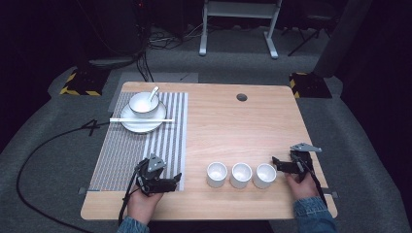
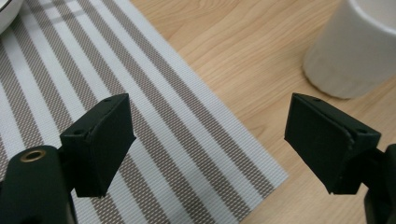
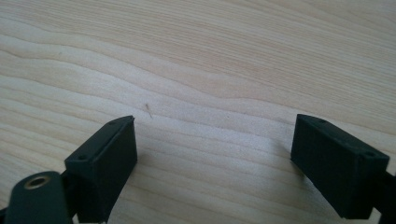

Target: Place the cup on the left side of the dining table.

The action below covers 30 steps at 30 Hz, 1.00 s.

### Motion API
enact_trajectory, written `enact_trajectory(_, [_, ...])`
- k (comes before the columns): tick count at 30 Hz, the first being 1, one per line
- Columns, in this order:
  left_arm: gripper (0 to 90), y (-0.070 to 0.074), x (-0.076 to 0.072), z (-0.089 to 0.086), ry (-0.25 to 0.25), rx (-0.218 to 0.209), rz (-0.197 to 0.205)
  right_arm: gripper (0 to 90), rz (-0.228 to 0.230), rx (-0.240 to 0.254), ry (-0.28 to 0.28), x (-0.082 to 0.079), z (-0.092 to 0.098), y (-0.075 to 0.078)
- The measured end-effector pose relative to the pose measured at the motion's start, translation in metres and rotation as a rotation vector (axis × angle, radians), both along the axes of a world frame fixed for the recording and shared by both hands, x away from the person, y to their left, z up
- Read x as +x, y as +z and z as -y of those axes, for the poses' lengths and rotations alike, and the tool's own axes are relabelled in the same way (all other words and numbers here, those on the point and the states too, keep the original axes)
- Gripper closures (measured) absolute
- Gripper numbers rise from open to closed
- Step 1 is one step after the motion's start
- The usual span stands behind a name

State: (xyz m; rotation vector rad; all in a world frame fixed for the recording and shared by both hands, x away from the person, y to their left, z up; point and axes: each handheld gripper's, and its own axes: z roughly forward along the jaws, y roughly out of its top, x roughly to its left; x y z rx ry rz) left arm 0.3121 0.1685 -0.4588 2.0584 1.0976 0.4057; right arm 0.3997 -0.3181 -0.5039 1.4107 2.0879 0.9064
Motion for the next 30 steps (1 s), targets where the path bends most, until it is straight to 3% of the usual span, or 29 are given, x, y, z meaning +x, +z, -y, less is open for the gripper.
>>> enact_trajectory(3, [15.9,0.004,-0.001,0.006,-0.024,-0.008,0.0,14.4,0.0,0.0,0.0,0.0,0.0,0.0])
enact_trajectory(4, [15.9,0.007,-0.001,0.013,-0.056,-0.025,0.002,14.4,0.0,0.0,0.0,0.0,0.0,0.0])
enact_trajectory(13, [15.2,0.016,-0.001,0.043,-0.163,-0.026,0.015,14.4,0.001,-0.001,0.001,0.0,0.0,0.0])
enact_trajectory(30, [15.2,0.015,0.009,0.086,-0.285,-0.057,0.018,14.4,0.002,-0.001,0.001,0.0,0.0,0.0])
